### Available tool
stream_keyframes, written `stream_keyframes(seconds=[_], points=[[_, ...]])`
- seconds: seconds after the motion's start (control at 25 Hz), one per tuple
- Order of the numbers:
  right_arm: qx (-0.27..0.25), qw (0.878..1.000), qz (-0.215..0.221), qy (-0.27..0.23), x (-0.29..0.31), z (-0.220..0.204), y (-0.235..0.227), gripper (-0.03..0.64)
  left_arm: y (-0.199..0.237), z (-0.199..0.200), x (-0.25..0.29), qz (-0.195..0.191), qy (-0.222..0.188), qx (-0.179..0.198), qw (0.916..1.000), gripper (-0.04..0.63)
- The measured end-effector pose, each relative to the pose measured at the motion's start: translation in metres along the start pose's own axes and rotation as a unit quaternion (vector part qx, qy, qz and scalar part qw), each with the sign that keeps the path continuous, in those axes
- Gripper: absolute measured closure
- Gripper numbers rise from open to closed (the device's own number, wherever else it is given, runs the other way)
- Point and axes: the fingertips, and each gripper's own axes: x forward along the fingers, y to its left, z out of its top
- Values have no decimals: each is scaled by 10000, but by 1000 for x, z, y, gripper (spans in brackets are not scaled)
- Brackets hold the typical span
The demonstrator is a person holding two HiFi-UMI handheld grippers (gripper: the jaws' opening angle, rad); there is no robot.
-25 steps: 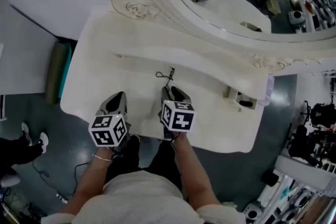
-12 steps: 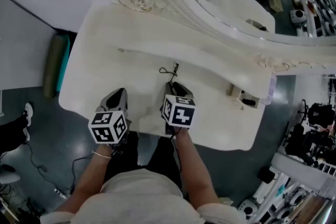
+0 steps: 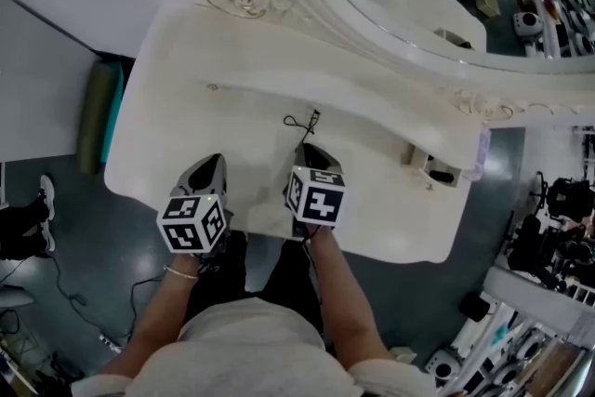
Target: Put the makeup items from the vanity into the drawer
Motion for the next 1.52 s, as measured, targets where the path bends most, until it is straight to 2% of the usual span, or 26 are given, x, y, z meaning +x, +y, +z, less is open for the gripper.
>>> stream_keyframes(seconds=[0.28,0.92,1.52], points=[[512,9982,242,-201,-9,2,-2,594,-6,-4,-1,-9,17,38,10000,592],[1052,9922,303,-603,-51,-4,-25,595,-49,-9,-7,-278,-2,330,9991,592],[1407,9852,-34,-977,-110,-27,-77,597,-123,-22,-13,-794,-14,816,9935,592]])
